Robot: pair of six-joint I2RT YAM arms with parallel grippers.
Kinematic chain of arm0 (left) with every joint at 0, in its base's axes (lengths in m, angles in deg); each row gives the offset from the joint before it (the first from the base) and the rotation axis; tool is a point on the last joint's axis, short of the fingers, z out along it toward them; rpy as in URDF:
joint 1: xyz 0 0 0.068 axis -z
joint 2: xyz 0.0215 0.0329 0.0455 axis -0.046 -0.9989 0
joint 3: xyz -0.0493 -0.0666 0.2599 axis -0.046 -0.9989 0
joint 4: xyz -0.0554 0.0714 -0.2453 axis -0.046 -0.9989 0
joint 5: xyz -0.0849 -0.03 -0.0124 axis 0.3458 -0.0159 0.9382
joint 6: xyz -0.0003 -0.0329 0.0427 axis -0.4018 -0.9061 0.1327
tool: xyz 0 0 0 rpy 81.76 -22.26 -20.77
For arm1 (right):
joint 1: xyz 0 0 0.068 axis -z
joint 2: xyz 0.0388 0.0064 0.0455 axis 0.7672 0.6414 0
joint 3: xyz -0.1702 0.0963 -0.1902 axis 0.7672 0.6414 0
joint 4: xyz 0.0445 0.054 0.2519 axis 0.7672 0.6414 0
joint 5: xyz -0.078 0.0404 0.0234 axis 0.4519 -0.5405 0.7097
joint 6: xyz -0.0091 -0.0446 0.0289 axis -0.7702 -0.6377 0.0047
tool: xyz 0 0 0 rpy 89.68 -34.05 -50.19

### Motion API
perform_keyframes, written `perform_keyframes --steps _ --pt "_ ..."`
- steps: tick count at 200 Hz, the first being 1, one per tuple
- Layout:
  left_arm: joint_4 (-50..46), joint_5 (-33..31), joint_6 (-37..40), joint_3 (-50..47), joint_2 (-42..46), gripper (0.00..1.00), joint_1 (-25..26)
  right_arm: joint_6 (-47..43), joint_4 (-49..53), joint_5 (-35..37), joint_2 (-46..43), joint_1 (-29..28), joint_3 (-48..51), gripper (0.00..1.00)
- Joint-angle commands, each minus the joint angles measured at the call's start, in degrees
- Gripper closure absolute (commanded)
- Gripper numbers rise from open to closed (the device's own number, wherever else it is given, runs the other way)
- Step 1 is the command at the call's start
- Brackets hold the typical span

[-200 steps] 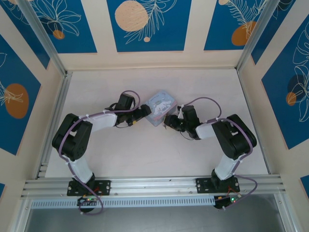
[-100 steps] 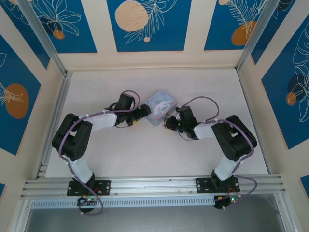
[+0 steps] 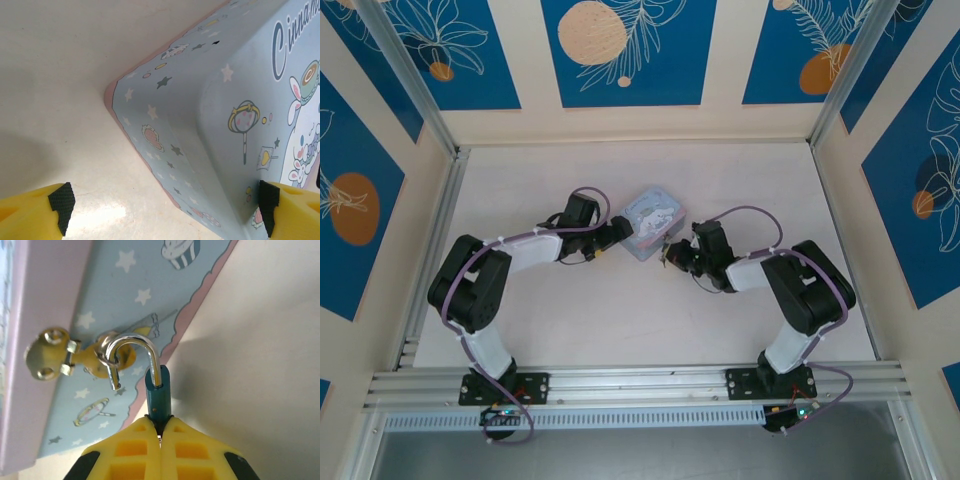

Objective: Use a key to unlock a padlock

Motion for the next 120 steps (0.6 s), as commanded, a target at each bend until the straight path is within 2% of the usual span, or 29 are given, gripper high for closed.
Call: perform_keyframes --steps 1,66,120 --pt "-8.1 -2.5 0.8 -1.3 -3.0 0.06 -0.5 3.7 -2.7 -0.9 0.2 1.3 -1.0 1.00" --pt "-8.2 -2.4 0.7 -1.3 -3.0 0.06 -0.5 6.7 -1.9 -1.3 1.6 4.3 -4.1 1.00" --pt "-8.6 -2.0 1.3 -1.5 -0.3 0.06 -0.5 2.2 5.2 -0.9 -10.7 5.0 3.3 1.00"
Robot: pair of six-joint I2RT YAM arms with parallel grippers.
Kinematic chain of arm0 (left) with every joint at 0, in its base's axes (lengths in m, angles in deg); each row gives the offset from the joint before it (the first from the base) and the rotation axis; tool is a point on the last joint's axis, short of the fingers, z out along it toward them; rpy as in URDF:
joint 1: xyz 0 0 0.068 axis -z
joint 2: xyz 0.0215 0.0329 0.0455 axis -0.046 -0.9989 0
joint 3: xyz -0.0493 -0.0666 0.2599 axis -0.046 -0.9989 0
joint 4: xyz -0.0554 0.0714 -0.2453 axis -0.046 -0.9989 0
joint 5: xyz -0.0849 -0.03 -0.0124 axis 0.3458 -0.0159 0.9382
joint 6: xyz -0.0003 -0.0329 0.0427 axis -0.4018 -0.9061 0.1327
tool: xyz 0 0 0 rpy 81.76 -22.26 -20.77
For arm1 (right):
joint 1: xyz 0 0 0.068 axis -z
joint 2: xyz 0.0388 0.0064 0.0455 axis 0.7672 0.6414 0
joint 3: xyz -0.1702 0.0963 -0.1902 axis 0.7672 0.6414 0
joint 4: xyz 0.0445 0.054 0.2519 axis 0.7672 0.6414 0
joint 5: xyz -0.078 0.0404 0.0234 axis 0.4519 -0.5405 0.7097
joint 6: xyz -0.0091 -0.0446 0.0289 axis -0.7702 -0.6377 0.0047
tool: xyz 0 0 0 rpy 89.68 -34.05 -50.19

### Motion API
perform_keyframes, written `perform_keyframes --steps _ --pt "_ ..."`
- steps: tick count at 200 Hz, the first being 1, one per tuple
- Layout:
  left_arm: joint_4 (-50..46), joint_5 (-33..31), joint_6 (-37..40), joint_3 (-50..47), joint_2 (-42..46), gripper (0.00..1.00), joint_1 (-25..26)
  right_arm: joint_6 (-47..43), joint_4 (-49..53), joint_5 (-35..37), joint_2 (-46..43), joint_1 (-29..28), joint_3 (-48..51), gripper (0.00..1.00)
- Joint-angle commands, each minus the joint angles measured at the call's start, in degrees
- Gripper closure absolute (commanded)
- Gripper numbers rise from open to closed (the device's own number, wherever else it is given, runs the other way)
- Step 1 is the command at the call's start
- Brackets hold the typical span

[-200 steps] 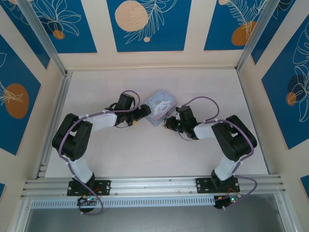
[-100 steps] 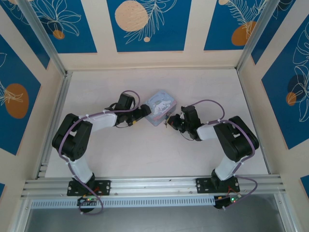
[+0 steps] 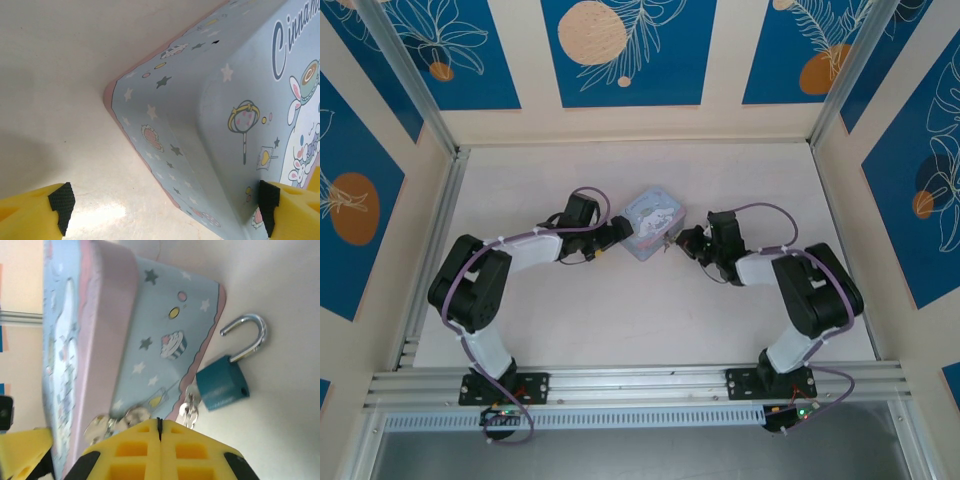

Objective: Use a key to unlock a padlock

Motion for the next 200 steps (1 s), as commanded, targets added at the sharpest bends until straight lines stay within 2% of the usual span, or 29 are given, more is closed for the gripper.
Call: perform_keyframes --steps 1,20,30,58,95,168,200 --pt "-8.5 -2.2 1.3 -1.6 -0.3 0.06 -0.4 -2.8 4.5 0.0 -6.9 0.4 3.8 1.00" --pt "-8.8 -2.2 2.1 -1.8 1.6 0.05 -0.5 -4.6 9.1 1.0 -11.8 1.4 6.0 1.00" --pt "-9.1 -2.3 2.7 -1.8 2.6 0.04 -0.5 -5.7 11.0 0.7 -13.4 2.0 6.1 0.96" --pt "-10.9 -2.9 4.9 -1.1 5.5 0.02 -0.5 -8.5 15.7 -0.4 -13.6 3.1 3.2 0.96" --pt "-14.4 -5.3 6.2 0.6 9.3 0.00 -0.6 -8.6 15.7 -3.3 -5.1 2.4 -4.0 0.96" --pt "-19.1 -7.2 6.9 2.7 16.3 0.00 -0.7 -6.2 16.4 -5.6 13.9 -4.8 -23.9 0.97" --pt "-20.1 -8.0 6.9 2.6 18.1 0.00 -0.7 -7.3 19.9 -6.1 17.2 -7.7 -31.5 0.97"
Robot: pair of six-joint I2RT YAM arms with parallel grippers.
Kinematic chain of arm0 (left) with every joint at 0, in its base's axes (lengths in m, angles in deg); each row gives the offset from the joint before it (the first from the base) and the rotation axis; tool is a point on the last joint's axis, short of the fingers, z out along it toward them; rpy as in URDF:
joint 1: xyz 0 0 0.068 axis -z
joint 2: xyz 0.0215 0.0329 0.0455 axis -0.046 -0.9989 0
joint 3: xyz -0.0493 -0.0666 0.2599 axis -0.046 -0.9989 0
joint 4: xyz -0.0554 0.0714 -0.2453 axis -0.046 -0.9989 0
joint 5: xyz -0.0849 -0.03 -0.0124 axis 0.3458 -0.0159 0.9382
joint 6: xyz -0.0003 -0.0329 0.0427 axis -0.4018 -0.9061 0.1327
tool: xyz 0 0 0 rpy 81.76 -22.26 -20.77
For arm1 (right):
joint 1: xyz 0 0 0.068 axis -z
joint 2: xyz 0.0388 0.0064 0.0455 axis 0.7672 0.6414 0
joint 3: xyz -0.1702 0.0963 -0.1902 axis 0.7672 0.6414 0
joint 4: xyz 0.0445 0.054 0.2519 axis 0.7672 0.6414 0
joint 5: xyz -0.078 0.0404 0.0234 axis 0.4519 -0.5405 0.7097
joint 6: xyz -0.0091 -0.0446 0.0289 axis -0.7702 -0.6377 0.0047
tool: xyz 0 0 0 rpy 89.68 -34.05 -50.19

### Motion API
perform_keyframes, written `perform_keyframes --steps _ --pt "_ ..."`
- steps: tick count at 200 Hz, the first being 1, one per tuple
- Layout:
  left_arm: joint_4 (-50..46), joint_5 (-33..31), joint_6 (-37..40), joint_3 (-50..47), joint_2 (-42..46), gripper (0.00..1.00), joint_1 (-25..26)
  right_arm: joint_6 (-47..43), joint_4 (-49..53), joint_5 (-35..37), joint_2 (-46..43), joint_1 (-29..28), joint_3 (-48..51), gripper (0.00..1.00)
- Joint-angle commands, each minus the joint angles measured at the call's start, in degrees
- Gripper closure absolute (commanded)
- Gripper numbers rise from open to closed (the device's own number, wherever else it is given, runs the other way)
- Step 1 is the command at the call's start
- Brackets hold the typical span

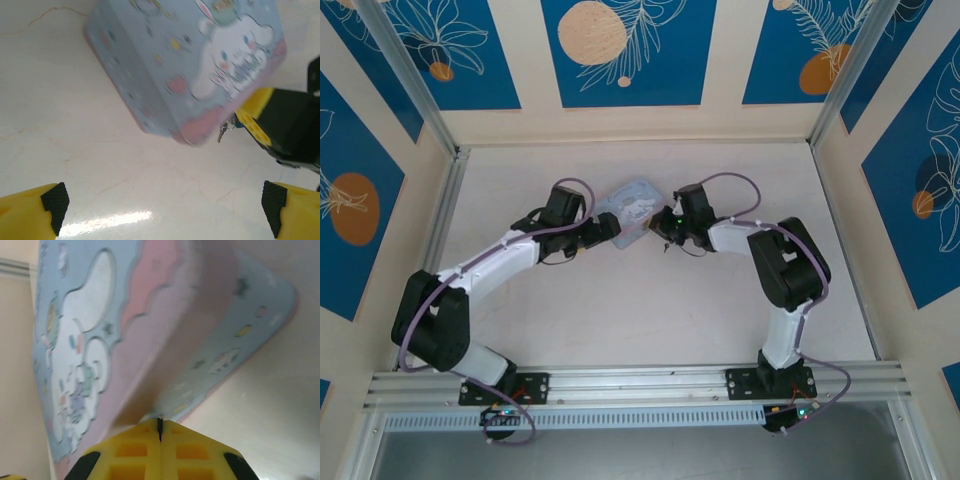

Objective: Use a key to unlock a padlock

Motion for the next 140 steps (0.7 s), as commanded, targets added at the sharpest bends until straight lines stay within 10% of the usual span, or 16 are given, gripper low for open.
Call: perform_keyframes --steps 1,89,140 --pt "-2.7 -1.7 0.8 1.4 2.1 0.00 -0.5 -0.5 2.9 -1.9 0.9 -1.8 -4.6 0.97" --pt "-1.8 -3.8 3.4 -1.8 9.3 0.00 -0.7 -4.8 3.0 -0.2 -15.4 3.2 11.1 0.91" --pt "-7.9 -16.8 12.5 -2.3 16.8 0.00 -0.6 -11.7 15.4 5.3 -41.4 5.4 20.4 0.12"
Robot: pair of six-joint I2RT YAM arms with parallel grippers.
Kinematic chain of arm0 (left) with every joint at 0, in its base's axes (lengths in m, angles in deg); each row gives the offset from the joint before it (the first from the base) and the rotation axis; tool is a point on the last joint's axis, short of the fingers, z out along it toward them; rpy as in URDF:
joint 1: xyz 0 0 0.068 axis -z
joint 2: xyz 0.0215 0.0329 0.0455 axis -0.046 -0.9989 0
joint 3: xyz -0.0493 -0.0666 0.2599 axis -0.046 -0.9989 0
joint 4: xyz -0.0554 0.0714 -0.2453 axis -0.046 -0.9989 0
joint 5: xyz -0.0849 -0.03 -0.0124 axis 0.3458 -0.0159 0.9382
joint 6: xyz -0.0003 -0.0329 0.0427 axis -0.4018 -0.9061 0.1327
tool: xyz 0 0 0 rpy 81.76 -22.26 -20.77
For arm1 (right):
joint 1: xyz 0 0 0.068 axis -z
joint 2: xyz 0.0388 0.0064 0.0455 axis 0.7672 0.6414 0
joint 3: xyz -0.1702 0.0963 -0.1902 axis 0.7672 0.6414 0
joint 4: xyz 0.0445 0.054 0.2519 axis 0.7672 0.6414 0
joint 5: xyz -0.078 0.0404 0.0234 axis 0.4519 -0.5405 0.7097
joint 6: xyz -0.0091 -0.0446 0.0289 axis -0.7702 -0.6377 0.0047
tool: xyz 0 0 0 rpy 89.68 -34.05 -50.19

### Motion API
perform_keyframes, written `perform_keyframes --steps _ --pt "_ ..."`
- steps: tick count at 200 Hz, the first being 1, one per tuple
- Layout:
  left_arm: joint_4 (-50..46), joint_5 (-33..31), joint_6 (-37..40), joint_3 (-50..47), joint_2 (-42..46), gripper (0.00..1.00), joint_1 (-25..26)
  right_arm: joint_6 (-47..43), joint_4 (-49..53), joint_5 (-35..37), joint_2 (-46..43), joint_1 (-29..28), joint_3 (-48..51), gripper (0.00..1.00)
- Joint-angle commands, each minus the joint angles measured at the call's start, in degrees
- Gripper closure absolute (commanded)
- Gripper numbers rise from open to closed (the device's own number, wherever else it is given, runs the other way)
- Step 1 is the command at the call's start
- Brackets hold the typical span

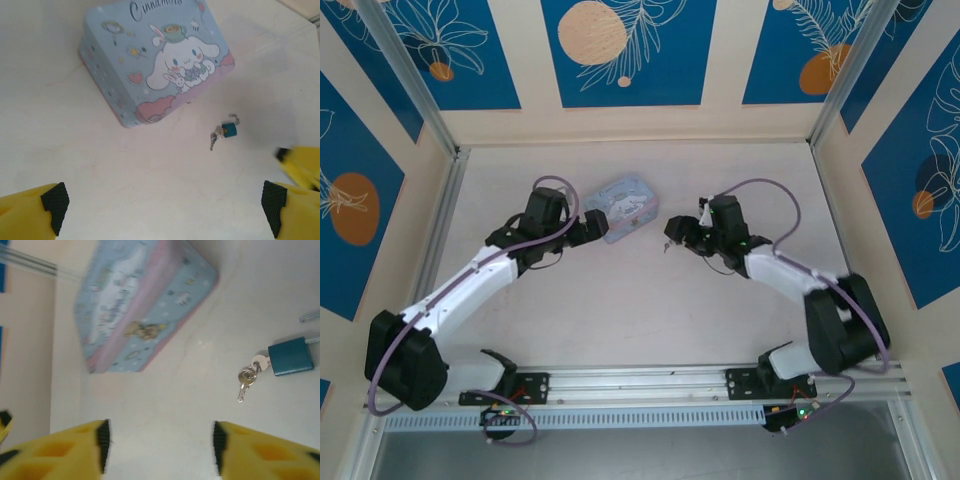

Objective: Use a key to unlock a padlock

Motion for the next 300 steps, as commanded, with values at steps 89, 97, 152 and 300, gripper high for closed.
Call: perform_keyframes --steps 89,97,152,300 --pt "20.0 -43.4 34.3 -17.6 14.1 0.00 -3.1 -22.8 11.7 35.2 -20.0 7.9 0.6 0.00" --pt "24.3 -40.8 37.7 -19.9 14.2 0.00 -4.5 -25.0 9.8 36.1 -19.1 8.9 1.5 0.01" --pt "51.6 -29.9 42.6 -32.7 2.8 0.00 -14.2 -29.0 -6.8 35.4 -12.2 14.7 9.1 0.00" --pt "67.8 -0.8 42.2 -32.1 -16.7 0.00 -25.0 -41.6 -46.2 21.7 9.7 19.0 20.4 0.01"
